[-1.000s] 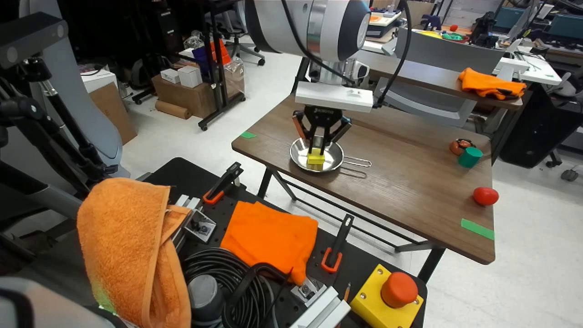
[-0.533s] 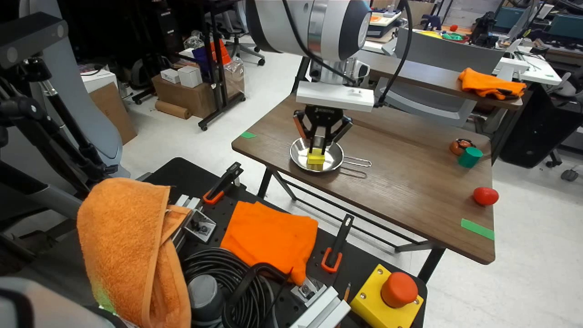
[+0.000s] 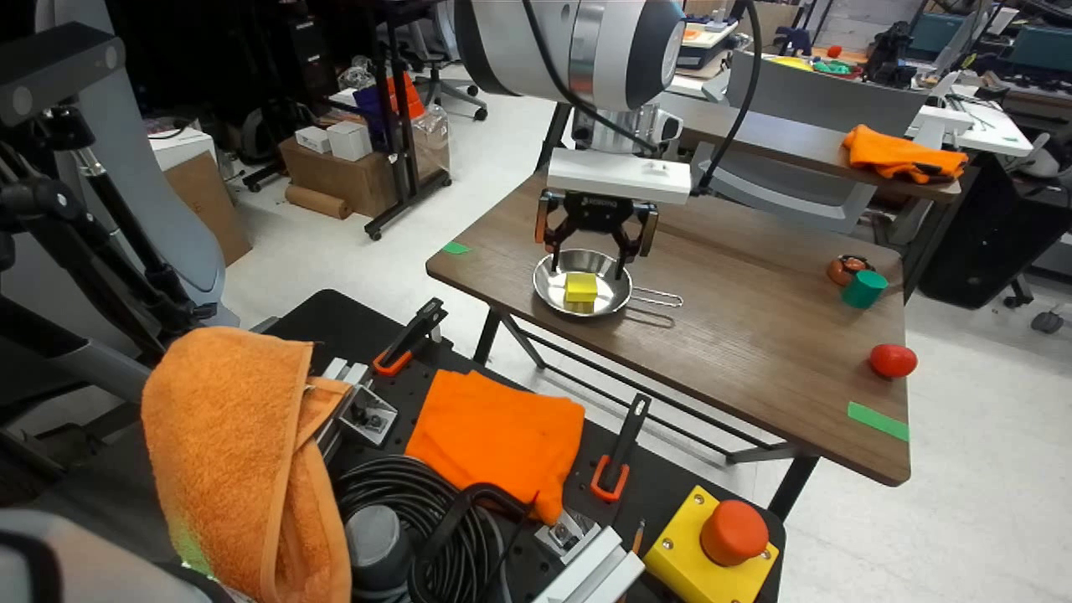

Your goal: Put the yellow block on the silver pan then remove it from the pan

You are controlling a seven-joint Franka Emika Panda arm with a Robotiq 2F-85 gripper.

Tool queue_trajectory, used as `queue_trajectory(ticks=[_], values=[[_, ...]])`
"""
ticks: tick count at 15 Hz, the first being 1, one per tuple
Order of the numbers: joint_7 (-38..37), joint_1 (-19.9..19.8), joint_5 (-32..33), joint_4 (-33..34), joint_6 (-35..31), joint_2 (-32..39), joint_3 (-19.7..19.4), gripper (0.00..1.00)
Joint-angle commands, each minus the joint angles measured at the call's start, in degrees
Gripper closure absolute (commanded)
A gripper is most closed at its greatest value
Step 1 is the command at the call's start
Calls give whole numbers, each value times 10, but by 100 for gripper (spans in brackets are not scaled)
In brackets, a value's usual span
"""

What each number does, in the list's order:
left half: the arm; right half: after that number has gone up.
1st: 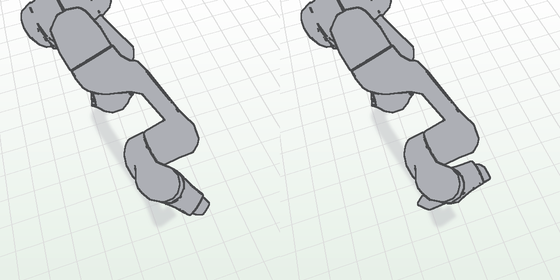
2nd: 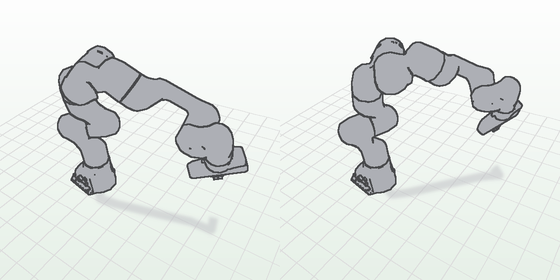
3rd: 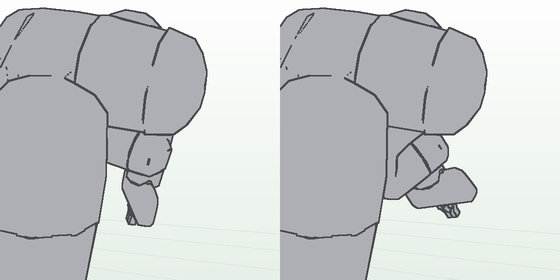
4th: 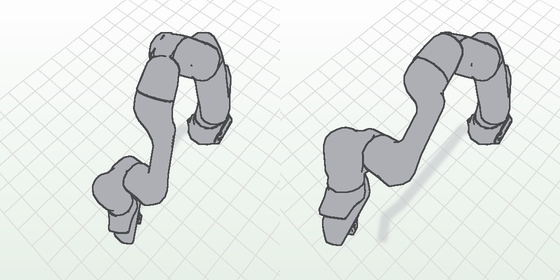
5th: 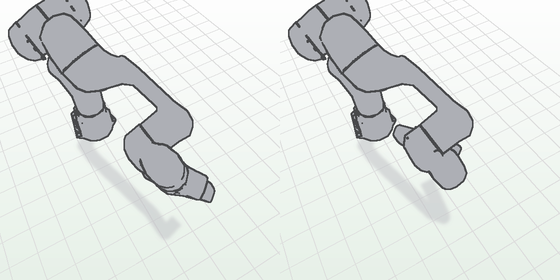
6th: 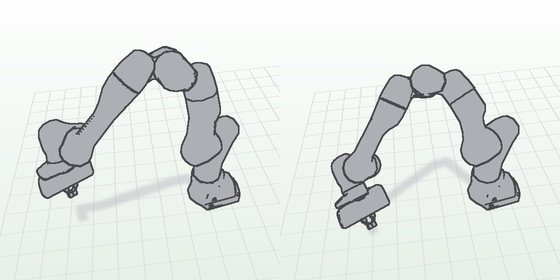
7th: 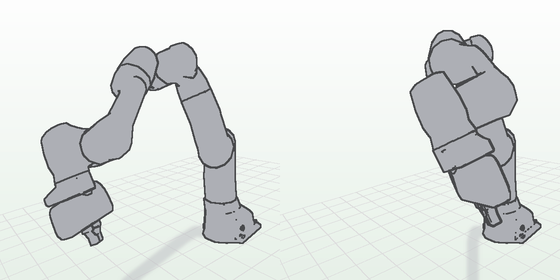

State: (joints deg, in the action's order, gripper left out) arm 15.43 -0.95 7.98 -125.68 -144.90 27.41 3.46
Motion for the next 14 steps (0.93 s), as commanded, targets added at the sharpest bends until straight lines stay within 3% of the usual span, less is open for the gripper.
queue_trajectory(ticks=[1,14], values=[[3,1,5,20,27,14,-6,0],[-5,4,8,46,62,30,-13,0]])
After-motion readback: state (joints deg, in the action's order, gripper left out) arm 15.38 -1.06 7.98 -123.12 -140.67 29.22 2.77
